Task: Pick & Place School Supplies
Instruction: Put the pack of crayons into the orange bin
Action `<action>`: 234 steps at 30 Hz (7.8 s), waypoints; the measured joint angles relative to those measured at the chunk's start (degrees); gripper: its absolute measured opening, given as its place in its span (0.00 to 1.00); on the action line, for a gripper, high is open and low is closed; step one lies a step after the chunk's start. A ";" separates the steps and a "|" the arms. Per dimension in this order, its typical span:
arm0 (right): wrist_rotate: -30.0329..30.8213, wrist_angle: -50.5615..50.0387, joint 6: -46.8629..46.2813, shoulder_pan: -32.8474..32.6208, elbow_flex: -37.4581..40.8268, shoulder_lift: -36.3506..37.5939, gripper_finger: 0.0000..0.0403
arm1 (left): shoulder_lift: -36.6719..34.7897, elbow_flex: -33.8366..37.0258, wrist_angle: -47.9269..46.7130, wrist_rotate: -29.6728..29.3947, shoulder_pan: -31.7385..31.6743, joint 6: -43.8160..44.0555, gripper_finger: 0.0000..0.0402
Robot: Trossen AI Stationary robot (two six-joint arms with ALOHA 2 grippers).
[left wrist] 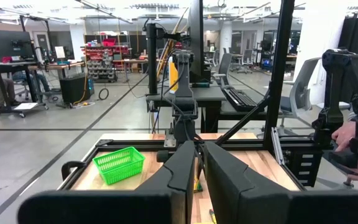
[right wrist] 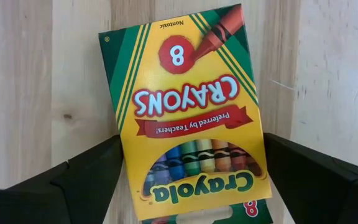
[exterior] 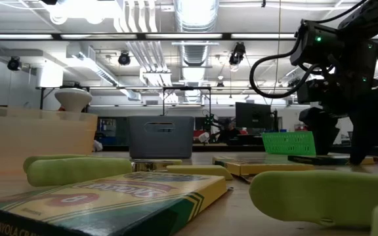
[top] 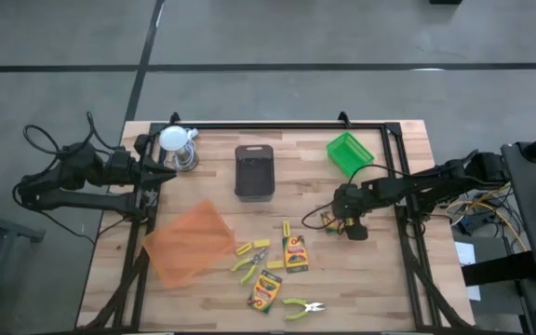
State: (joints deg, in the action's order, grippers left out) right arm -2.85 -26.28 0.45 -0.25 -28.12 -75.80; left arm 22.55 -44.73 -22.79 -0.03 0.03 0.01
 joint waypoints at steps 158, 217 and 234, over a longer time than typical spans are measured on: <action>7.26 32.46 -9.49 0.00 -0.72 20.89 0.81 | 24.70 0.00 28.26 -11.36 -0.06 37.13 0.11; 7.33 32.54 -9.47 0.02 -0.70 20.82 0.81 | 32.46 -0.35 22.71 -19.56 -0.07 64.08 0.29; 7.34 32.54 -9.47 0.02 -0.70 20.82 0.81 | 45.22 -5.93 22.75 -19.37 -0.07 72.28 0.69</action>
State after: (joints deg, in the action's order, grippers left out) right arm 4.49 6.26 -9.02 -0.23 -28.82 -54.98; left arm 67.76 -50.66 -0.03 -19.40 -0.03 72.29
